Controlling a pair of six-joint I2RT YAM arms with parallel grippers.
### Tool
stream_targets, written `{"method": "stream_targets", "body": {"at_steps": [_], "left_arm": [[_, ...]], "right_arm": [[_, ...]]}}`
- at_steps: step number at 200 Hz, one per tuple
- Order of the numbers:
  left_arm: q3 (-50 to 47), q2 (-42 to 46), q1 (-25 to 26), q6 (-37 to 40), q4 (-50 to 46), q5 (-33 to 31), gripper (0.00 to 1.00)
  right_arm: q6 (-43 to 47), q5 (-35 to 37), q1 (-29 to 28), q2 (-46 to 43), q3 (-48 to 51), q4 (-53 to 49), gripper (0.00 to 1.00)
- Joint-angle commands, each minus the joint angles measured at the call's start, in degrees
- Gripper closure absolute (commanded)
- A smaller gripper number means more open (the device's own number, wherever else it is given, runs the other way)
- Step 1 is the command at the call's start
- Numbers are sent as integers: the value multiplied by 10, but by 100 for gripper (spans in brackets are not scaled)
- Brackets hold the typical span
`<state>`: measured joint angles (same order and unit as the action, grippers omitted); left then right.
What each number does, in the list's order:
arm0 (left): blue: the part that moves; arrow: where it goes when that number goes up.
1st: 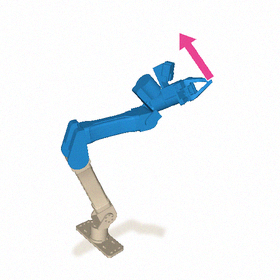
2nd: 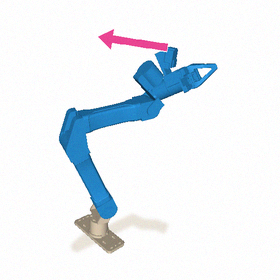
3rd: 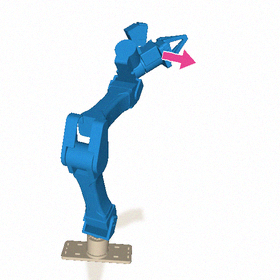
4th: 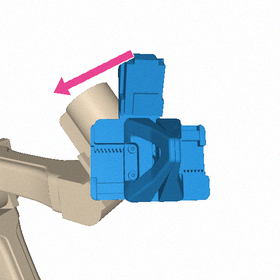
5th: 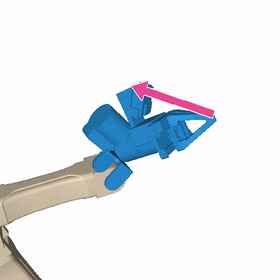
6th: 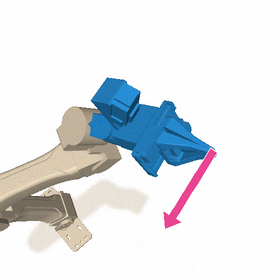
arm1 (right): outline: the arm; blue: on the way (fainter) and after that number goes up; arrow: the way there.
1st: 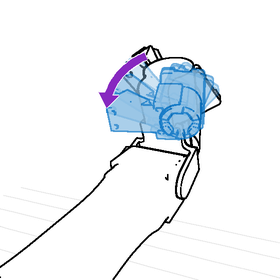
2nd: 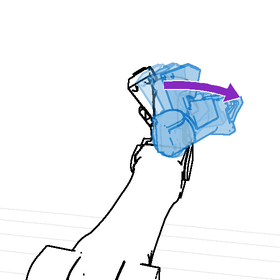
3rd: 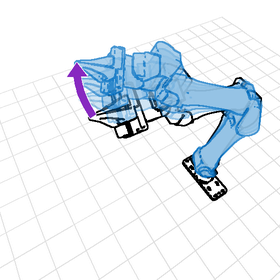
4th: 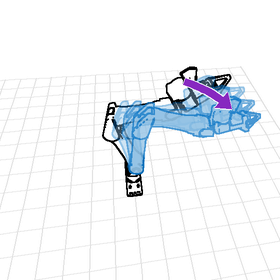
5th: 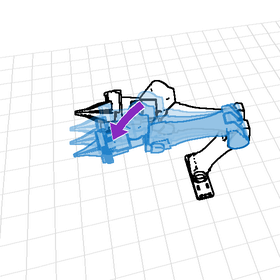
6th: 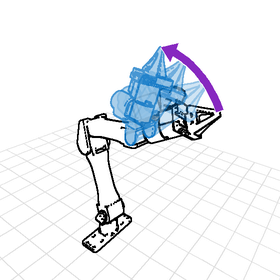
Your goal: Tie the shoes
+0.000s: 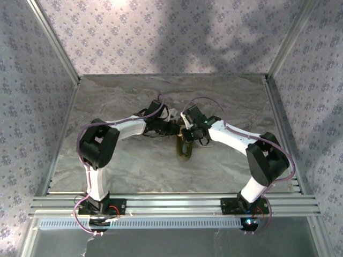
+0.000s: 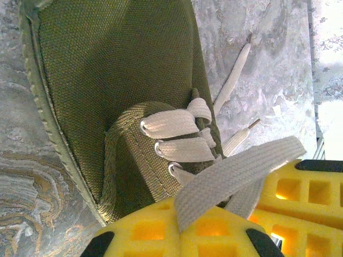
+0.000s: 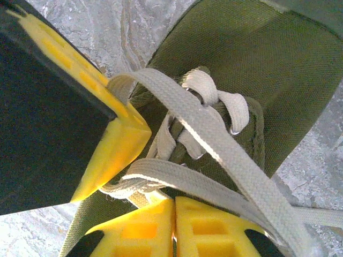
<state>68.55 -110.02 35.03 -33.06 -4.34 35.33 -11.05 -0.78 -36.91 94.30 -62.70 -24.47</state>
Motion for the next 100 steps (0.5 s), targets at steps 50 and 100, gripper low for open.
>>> {"method": "stream_targets", "body": {"at_steps": [50, 100], "left_arm": [[12, -5, 0, 8, -2, 8, 100], [11, -5, 0, 9, -1, 11, 100]], "right_arm": [[3, 1, -2, -26, -26, -30, 97], [-12, -20, -5, -39, -35, -49, 97]]}}
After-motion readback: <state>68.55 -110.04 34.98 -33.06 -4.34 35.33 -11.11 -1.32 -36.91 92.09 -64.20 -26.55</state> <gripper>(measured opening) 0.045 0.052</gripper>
